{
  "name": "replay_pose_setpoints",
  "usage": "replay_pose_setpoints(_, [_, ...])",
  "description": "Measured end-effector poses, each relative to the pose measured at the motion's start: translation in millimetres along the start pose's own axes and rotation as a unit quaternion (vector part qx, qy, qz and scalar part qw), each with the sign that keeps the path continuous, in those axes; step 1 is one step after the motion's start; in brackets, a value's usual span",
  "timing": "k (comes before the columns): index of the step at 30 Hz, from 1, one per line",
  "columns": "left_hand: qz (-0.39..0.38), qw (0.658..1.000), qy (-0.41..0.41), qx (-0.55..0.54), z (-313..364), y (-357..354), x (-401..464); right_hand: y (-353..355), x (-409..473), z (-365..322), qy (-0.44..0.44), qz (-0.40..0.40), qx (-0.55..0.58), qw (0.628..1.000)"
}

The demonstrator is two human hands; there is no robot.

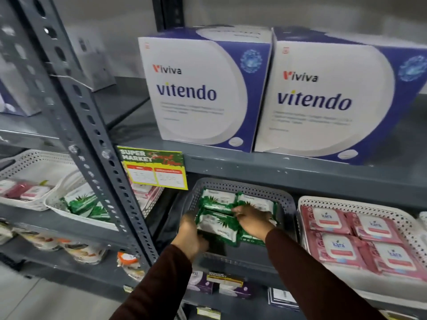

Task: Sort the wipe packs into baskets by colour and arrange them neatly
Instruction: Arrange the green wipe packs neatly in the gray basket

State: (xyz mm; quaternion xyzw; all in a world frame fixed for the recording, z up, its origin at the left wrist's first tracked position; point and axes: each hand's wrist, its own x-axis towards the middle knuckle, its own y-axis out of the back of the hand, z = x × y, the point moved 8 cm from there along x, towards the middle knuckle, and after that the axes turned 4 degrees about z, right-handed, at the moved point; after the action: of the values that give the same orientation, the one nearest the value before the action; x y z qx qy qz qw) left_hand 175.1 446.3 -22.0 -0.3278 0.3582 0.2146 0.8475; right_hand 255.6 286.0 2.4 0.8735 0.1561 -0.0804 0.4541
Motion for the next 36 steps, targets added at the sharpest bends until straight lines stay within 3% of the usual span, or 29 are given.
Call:
replay_pose_setpoints(4, [-0.014, 0.999, -0.033, 0.036, 14.5, -11.0, -11.2, -12.4, -4.6, -7.3, -0.028, -0.047, -0.108, 0.993])
replay_pose_setpoints(10, [-0.059, 0.953, -0.172, 0.241, 53.8, -41.8, -1.7, -39.3, -32.9, -30.0, 0.063, -0.075, -0.065, 0.993])
replay_pose_setpoints(12, [-0.052, 0.881, -0.259, 0.393, 62.9, -48.8, -2.7, -31.4, -40.3, -27.5, 0.074, -0.045, -0.022, 0.996])
replay_pose_setpoints(13, [-0.017, 0.824, -0.295, 0.484, 67.3, -48.6, -2.6, -21.9, -43.3, -24.1, 0.083, -0.023, -0.011, 0.996])
replay_pose_setpoints(15, [0.041, 0.668, -0.36, 0.65, 67.9, -44.5, 2.6, -0.8, -46.4, -8.3, 0.095, 0.009, -0.069, 0.993])
replay_pose_setpoints(18, [0.008, 0.586, -0.347, 0.732, 42.6, -39.9, 8.7, 13.5, -50.3, 29.1, 0.052, -0.048, -0.1, 0.992])
replay_pose_setpoints(19, [-0.015, 0.545, -0.36, 0.757, 35.7, -42.5, 9.1, 16.3, -51.8, 37.1, 0.044, -0.05, -0.089, 0.994])
replay_pose_setpoints(21, [-0.072, 0.497, -0.378, 0.778, 30.0, -48.6, 8.8, 21.6, -51.8, 48.5, 0.057, -0.005, -0.082, 0.995])
replay_pose_setpoints(26, [-0.155, 0.468, -0.34, 0.801, 27.7, -43.9, 13.1, 26.2, -61.7, 55.3, 0.045, 0.097, -0.138, 0.985])
replay_pose_setpoints(29, [-0.173, 0.419, -0.346, 0.821, 16.0, -42.0, 14.3, 16.6, -57.2, 52.0, 0.058, 0.078, -0.119, 0.988])
replay_pose_setpoints(36, [-0.193, 0.418, -0.333, 0.823, 13.4, -47.6, 29.4, -9.6, -40.3, 42.8, 0.095, 0.035, -0.168, 0.98])
